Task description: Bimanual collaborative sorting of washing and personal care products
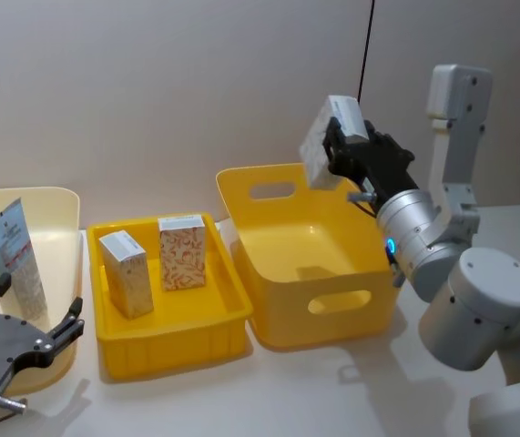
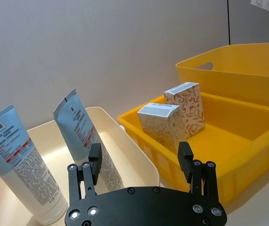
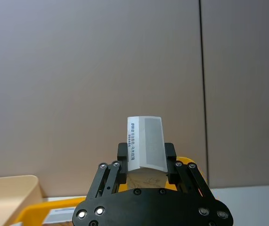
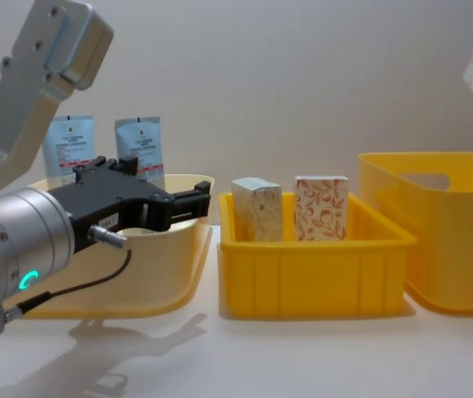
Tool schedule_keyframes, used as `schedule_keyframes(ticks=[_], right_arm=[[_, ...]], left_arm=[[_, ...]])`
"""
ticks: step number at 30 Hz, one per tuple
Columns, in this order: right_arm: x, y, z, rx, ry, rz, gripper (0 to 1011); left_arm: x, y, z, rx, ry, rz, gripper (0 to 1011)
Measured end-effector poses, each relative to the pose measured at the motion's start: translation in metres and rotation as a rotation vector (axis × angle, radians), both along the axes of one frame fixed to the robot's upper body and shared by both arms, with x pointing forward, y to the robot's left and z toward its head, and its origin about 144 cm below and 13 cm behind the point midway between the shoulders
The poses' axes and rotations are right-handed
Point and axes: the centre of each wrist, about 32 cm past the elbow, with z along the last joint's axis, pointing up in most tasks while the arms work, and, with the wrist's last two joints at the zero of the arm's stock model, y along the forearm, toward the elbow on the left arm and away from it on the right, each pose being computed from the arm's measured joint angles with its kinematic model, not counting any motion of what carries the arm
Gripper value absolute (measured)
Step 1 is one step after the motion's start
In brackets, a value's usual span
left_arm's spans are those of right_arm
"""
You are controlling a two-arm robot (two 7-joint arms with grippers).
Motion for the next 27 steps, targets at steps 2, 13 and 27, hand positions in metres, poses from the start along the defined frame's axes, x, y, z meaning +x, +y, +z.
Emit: schedule_keyframes(ticks=[2,13,27], right_arm=[[0.001,-0.002,0.001,-0.009,0.016,-0.018,444],[0.008,-0.014,0.003,-0.07,0.144,-0.112,476],[0.015,-0.023,0.003,-0.127,0.258,-0.187,917]], left_arm=[[0.0,0.0,0.0,0.0,0.0,0.0,1003],[0.0,0.0,0.0,0.0,0.0,0.0,1003],[0.0,0.0,0.0,0.0,0.0,0.0,1003]])
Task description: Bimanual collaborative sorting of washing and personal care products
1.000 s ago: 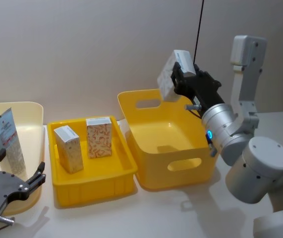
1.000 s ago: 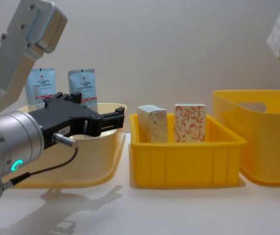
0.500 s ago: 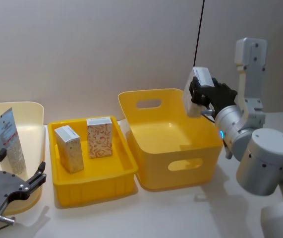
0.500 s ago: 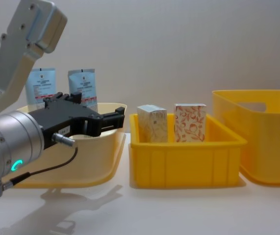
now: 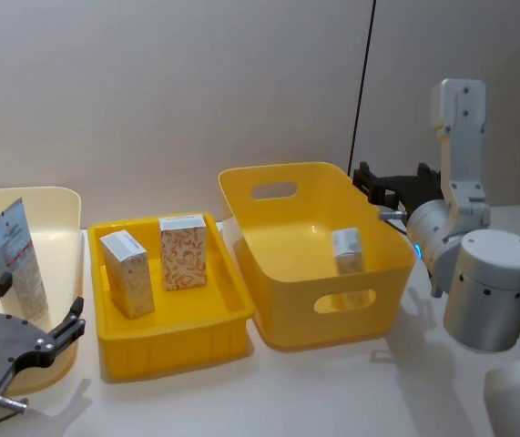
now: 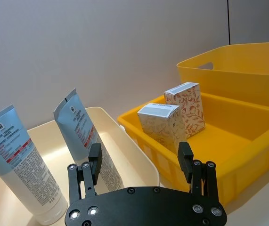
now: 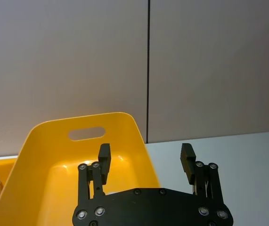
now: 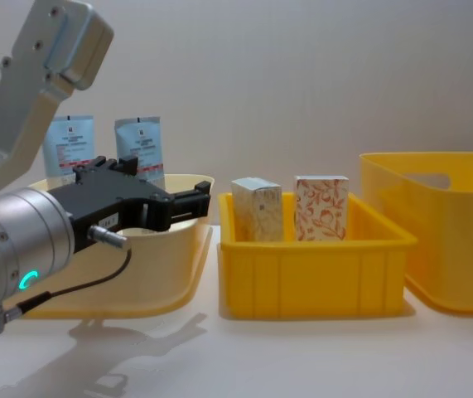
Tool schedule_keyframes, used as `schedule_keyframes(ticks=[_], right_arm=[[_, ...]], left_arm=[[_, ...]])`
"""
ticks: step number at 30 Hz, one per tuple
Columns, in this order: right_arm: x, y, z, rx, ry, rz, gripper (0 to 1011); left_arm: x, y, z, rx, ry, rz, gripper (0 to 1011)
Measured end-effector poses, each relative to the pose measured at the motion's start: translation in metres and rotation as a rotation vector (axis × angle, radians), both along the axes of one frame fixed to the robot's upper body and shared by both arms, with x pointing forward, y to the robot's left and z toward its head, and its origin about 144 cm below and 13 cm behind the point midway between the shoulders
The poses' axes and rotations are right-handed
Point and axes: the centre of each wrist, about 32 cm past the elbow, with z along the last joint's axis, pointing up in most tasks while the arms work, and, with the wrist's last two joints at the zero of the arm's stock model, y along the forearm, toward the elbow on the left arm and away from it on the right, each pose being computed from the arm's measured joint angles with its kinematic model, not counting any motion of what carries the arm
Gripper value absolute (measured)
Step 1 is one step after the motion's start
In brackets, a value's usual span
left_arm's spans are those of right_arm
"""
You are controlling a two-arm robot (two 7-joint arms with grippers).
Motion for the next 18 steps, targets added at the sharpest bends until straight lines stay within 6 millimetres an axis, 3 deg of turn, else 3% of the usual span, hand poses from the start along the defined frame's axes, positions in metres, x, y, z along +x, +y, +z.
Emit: schedule_keyframes(ticks=[4,18], right_arm=[[0.0009,-0.0012,0.0001,-0.007,0.013,-0.01,1001],[0.0024,-0.0034,-0.0001,-0.019,0.039,-0.027,1001]], left_arm=[[0.0,0.0,0.0,0.0,0.0,0.0,1003],[0.0001,0.0002,0.0002,0.0,0.0,0.001,1003]])
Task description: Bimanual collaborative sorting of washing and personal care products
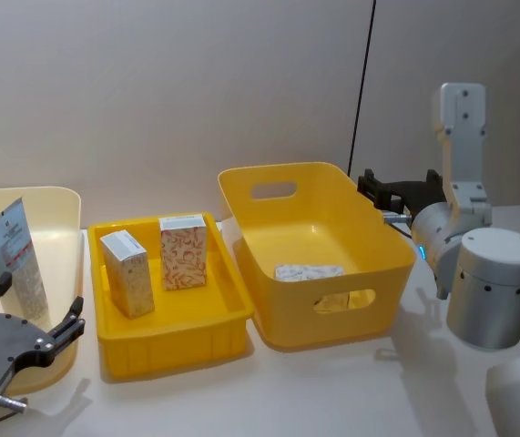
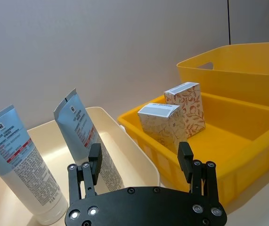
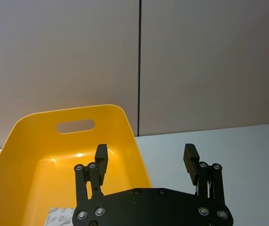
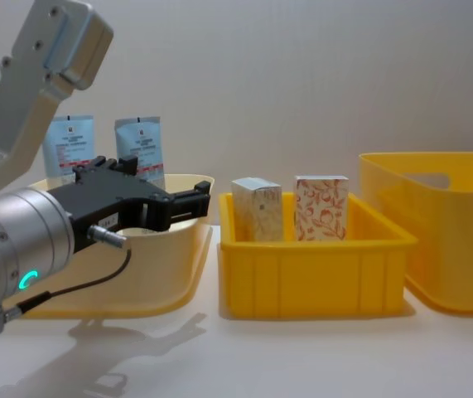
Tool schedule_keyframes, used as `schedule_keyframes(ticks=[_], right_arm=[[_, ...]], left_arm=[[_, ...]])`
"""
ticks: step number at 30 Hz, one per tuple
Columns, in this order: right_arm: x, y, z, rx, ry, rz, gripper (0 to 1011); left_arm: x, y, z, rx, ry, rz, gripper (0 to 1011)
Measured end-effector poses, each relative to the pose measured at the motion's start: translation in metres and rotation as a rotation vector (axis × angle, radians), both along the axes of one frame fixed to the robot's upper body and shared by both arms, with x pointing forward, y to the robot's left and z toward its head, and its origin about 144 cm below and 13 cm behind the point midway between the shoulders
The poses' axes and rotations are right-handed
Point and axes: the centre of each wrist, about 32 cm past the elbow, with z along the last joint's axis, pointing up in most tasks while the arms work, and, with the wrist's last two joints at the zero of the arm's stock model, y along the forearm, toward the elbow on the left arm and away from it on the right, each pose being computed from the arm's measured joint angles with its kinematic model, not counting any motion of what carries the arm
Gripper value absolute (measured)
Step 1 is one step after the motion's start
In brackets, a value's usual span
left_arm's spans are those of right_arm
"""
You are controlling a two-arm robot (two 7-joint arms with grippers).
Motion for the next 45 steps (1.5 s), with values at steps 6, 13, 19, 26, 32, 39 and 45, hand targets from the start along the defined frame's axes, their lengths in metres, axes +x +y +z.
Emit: schedule_keyframes(ticks=[6,13,19,26,32,39,45], right_arm=[[0.0,0.0,0.0,-0.002,0.005,-0.003,1001],[0.0,-0.001,0.0,-0.004,0.008,-0.005,1001],[0.001,-0.001,0.0,-0.005,0.01,-0.006,1001],[0.001,-0.001,0.0,-0.005,0.011,-0.008,1001],[0.001,-0.001,0.0,-0.006,0.012,-0.008,1001],[0.001,-0.001,0.0,-0.006,0.012,-0.008,1001],[0.001,-0.001,0.0,-0.006,0.012,-0.007,1001]], left_arm=[[0.001,0.003,0.006,0.017,-0.001,0.005,1003],[0.005,0.01,0.024,0.051,-0.015,0.024,1003],[0.008,0.016,0.033,0.061,-0.022,0.036,1003],[0.014,0.024,0.04,0.056,-0.022,0.044,1003],[0.02,0.029,0.039,0.026,-0.013,0.043,1003],[0.03,0.037,0.035,-0.034,-0.003,0.037,1003],[0.039,0.044,0.03,-0.078,0.013,0.034,1003]])
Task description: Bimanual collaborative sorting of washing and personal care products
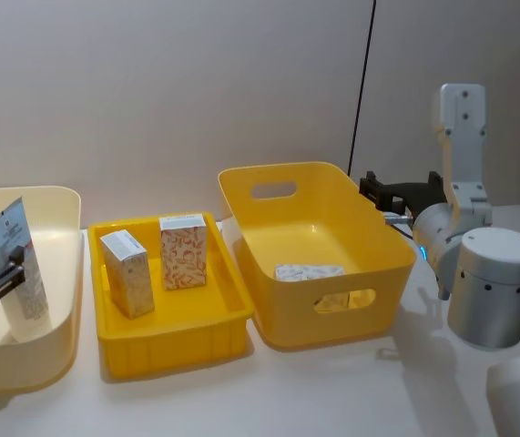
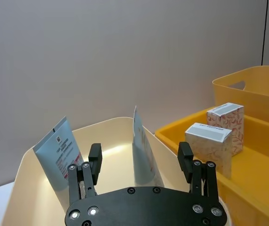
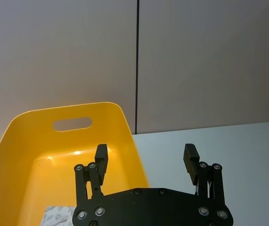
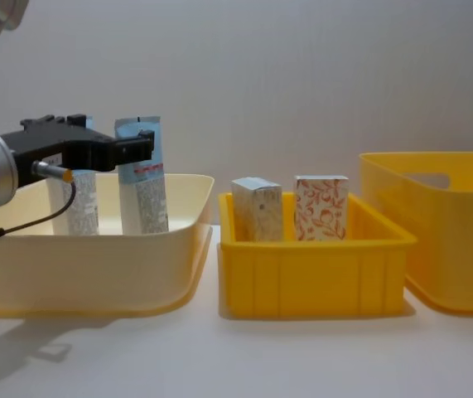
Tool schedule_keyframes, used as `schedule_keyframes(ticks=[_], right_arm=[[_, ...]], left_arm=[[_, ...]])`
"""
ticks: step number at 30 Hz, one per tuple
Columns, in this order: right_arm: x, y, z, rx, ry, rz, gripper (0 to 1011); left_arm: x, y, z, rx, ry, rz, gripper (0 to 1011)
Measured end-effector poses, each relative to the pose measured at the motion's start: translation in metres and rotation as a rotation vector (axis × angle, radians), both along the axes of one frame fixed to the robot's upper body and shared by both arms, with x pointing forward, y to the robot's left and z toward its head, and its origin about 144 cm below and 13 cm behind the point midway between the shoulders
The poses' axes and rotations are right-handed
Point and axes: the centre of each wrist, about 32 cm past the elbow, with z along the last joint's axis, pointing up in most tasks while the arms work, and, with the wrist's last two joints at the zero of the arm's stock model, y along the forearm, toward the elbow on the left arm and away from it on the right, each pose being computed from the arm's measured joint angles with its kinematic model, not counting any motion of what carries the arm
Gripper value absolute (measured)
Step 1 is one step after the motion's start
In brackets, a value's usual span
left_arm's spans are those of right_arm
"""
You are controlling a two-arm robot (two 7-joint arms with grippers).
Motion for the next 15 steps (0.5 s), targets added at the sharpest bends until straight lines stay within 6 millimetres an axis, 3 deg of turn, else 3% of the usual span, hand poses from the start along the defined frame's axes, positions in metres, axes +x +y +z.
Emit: schedule_keyframes(ticks=[15], right_arm=[[0.0,0.0,0.0,0.0,0.0,0.0,1001]], left_arm=[[0.023,0.01,-0.013,-0.062,0.051,-0.039,1003]])
